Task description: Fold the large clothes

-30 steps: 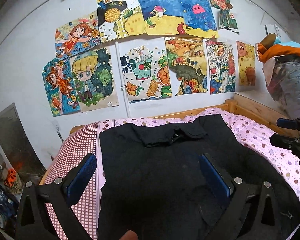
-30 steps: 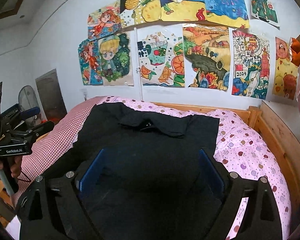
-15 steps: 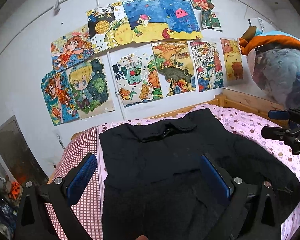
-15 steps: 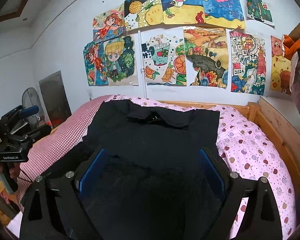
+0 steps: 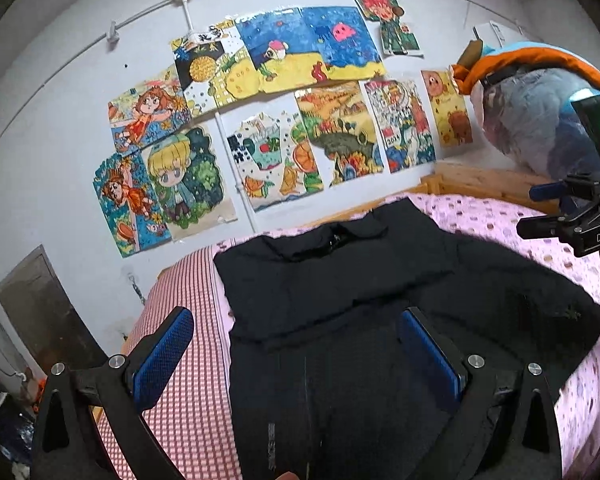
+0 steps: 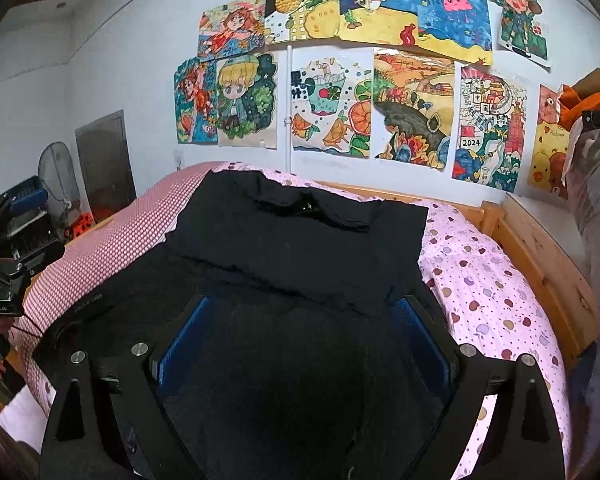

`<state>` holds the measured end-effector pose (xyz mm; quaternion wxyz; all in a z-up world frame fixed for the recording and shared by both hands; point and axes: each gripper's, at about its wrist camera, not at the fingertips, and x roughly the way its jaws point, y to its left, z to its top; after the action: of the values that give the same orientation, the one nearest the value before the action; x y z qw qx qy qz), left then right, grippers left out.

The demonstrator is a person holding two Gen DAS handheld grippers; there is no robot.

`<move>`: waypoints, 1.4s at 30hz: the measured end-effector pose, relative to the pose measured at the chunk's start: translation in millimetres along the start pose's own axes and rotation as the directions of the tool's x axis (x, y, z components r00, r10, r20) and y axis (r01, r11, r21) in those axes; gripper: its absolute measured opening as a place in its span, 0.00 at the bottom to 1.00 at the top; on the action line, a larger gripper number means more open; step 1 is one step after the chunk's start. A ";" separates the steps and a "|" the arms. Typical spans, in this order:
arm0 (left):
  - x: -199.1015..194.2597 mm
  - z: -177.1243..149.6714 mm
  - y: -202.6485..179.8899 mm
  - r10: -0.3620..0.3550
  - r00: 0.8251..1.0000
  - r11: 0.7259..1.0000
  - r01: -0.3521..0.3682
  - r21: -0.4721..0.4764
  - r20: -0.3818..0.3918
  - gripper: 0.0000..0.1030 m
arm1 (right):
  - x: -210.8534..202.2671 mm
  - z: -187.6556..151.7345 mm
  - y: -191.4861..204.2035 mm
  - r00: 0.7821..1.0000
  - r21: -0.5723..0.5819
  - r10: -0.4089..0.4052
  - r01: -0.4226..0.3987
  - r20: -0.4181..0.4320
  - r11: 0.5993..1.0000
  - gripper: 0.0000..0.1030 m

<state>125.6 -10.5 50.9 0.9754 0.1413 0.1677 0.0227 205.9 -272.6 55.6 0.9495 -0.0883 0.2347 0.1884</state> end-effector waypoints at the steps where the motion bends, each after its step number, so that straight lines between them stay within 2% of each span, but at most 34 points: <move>1: -2.0 -2.4 1.0 -0.001 1.000 1.000 0.001 0.001 -0.009 1.00 | -1.8 -2.0 3.1 1.000 -0.012 -0.002 0.002 -0.010 1.000 0.87; 10: -4.5 -29.2 -0.9 -0.023 0.994 1.000 0.025 0.010 -0.107 1.00 | -16.1 -20.0 29.2 0.997 -0.117 -0.023 0.015 -0.068 0.993 0.87; 15: 0.3 -48.0 -6.5 -0.063 0.978 0.998 0.068 0.018 -0.198 1.00 | -21.8 -28.3 42.8 0.993 -0.194 -0.049 0.028 -0.104 0.981 0.87; 19: 2.2 -60.2 -13.3 -0.076 0.967 0.996 0.086 0.029 -0.243 1.00 | -24.8 -34.0 52.7 0.990 -0.232 -0.059 0.028 -0.128 0.972 0.87; 24: 3.6 -66.7 -15.8 -0.091 0.959 0.994 0.103 0.032 -0.267 1.00 | -24.9 -38.5 59.1 0.987 -0.254 -0.053 0.012 -0.154 0.967 0.87; 29: 5.8 -76.6 -26.5 -0.073 0.948 0.992 0.101 0.074 -0.309 1.00 | -22.5 -52.2 63.1 0.978 -0.269 -0.038 -0.019 -0.204 0.963 0.87; 33: 4.3 -82.1 -32.1 -0.079 0.943 0.989 0.115 0.093 -0.324 1.00 | -21.2 -67.4 60.1 0.970 -0.245 0.003 -0.064 -0.242 0.968 0.87; 42: 2.4 -88.0 -39.5 -0.084 0.941 0.985 0.128 0.117 -0.327 1.00 | -26.5 -84.4 51.4 0.973 -0.233 0.013 -0.068 -0.232 0.970 0.87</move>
<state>98.4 -24.5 -40.5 0.9231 0.1927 0.3324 -0.0187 128.9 -255.7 -9.6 0.8946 -0.2182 0.3197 0.2233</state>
